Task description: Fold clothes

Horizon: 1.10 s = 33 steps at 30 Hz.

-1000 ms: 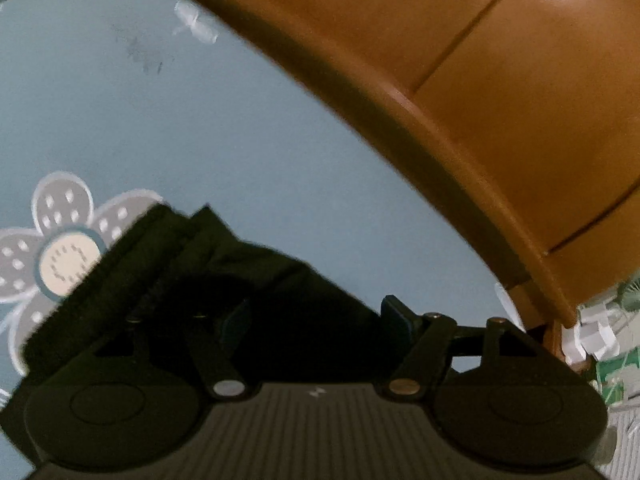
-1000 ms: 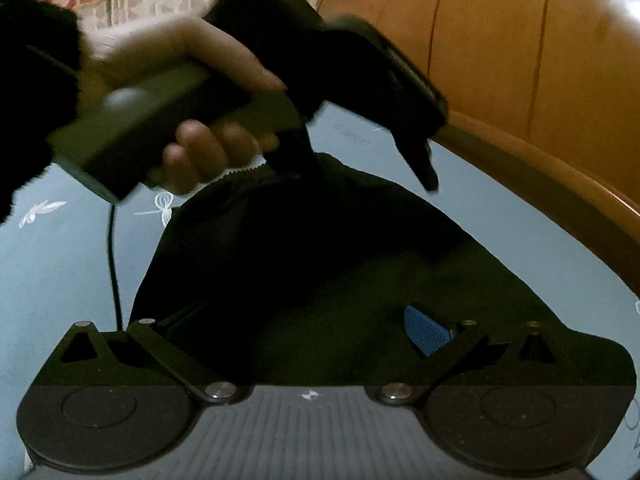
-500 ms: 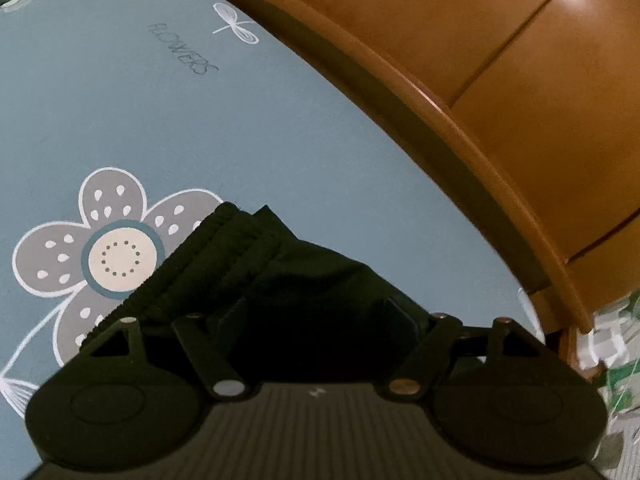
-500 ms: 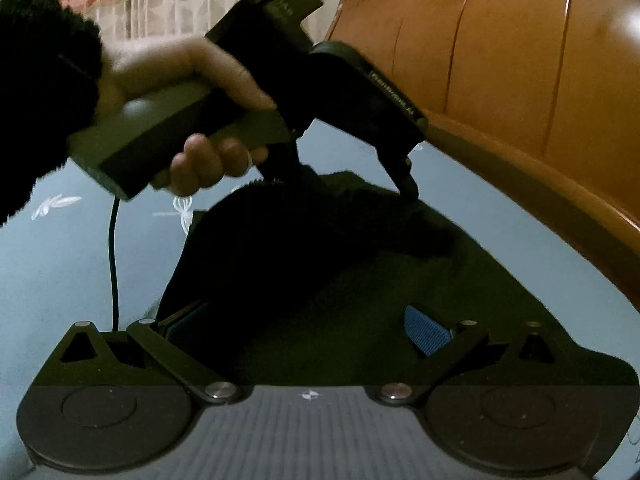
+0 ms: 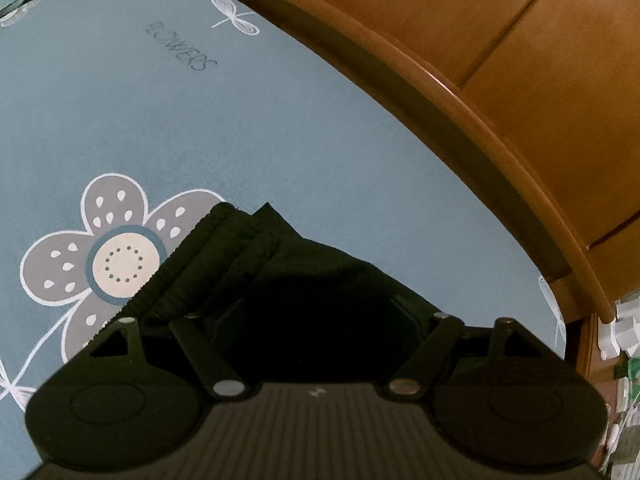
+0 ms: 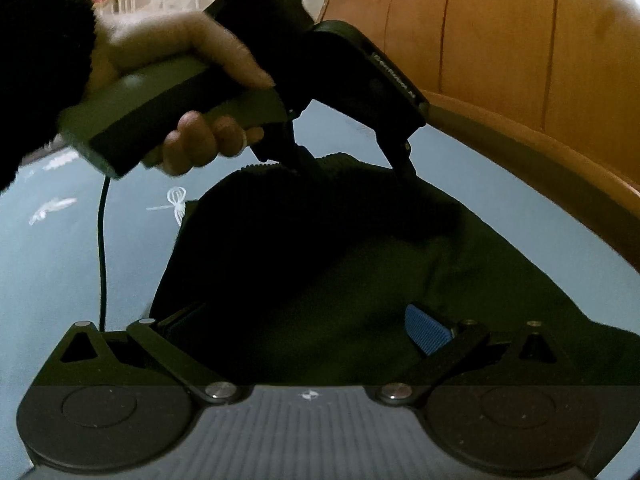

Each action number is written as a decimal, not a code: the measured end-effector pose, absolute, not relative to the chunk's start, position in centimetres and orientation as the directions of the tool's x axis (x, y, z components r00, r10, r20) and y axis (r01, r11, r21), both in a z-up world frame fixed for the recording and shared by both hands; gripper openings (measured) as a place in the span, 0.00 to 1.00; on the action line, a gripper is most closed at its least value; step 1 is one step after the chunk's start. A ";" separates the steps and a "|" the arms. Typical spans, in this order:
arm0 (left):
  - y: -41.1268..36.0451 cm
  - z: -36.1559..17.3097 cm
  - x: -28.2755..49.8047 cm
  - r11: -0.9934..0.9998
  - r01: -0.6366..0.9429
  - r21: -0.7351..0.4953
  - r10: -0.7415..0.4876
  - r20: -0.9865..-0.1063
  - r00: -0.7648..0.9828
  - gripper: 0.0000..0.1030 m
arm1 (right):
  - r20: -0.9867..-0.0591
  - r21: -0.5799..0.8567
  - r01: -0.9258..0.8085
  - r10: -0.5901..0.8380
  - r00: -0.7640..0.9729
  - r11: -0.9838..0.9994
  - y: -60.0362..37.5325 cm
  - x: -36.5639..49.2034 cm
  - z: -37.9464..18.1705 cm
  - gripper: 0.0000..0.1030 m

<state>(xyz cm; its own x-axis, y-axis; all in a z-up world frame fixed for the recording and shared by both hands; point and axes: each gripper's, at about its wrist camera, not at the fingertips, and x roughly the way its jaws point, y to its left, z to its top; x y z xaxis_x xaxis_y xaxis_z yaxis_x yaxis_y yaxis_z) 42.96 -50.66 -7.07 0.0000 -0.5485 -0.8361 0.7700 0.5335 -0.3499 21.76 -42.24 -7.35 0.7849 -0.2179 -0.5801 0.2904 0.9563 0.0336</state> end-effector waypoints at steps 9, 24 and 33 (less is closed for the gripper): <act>-49.7 -4.8 40.8 0.544 0.796 -0.265 -0.524 -0.849 0.075 0.76 | -0.560 0.023 0.300 -0.237 0.794 0.954 -41.6 21.2 -6.8 1.00; -40.8 3.2 35.5 0.541 0.805 -0.243 -0.574 -0.806 0.142 0.77 | -0.574 0.093 0.186 -0.100 0.812 0.978 -38.6 21.2 -6.2 1.00; -35.1 3.2 32.5 0.545 0.776 -0.318 -0.642 -0.753 0.143 0.77 | -0.546 0.203 0.185 -0.046 0.837 0.962 -37.7 15.0 -4.2 1.00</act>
<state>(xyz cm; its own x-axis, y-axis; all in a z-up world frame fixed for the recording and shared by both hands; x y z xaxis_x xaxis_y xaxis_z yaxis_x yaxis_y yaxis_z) 32.53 -35.08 3.21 0.1427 -0.6424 -0.7530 0.7759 0.5449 -0.3179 15.04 -37.74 -4.24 0.8365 -0.0455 -0.5460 0.1846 0.9617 0.2026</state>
